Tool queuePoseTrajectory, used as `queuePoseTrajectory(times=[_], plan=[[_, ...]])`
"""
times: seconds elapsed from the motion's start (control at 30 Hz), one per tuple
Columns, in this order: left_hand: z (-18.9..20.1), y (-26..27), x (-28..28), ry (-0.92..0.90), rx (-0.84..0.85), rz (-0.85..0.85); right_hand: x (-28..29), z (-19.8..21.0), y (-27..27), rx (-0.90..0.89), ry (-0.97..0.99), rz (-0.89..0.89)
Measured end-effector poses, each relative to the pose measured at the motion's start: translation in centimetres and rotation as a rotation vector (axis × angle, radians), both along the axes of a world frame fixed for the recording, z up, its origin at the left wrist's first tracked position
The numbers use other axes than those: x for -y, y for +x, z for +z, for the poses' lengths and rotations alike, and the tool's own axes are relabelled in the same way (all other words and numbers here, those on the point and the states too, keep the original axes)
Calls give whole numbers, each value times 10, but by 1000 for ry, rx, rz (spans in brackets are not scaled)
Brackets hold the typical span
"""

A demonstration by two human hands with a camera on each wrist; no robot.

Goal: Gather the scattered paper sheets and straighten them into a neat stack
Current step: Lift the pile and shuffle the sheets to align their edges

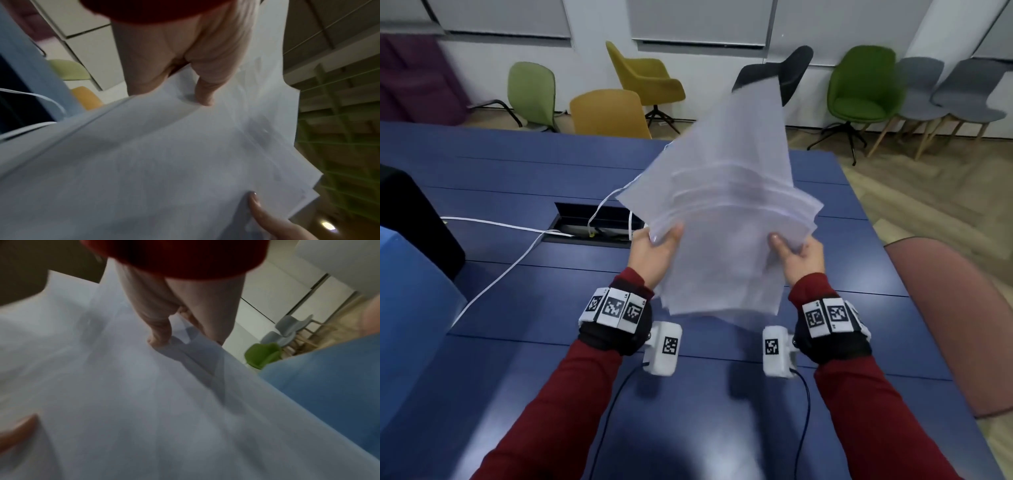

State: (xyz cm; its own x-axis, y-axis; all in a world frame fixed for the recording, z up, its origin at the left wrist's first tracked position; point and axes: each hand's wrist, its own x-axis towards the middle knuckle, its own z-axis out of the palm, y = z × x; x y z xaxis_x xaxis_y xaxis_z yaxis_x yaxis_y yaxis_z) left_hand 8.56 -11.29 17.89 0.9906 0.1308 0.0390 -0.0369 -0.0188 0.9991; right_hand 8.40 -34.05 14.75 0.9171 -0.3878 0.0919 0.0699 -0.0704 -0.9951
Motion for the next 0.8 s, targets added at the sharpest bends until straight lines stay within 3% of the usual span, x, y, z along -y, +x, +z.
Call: queuePoseTrajectory(times=[0.13, 0.3, 0.53, 0.8], plan=[[8, -8, 15, -88, -15, 61, -8, 4, -11, 84, -10, -3], [-15, -8, 17, -120, -13, 33, -14, -24, -21, -45, -18, -31], [7, 6, 22, -207, -68, 213, -5, -22, -15, -137, 20, 18], [-13, 14, 20, -37, -136, 321, 0, -25, -23, -182, 11, 88]])
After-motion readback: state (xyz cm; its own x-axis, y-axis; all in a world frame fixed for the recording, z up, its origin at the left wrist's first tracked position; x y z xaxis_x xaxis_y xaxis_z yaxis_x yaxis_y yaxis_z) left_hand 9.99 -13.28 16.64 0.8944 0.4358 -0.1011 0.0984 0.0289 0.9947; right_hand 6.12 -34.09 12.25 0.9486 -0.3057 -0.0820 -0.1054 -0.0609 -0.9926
